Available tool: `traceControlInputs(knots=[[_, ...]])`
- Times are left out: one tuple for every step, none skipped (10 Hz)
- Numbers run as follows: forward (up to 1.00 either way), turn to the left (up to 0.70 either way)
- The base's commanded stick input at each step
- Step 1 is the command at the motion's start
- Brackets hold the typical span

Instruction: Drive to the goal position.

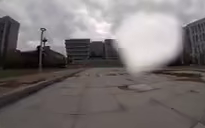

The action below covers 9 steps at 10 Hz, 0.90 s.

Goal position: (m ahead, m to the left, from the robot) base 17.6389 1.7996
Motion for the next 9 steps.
traceControlInputs(knots=[[0.70, 0.00], [0.70, 0.00], [0.70, 0.00], [0.70, 0.00], [0.70, 0.00], [0.70, 0.00], [0.70, 0.00], [0.70, 0.00], [0.70, 0.00]])
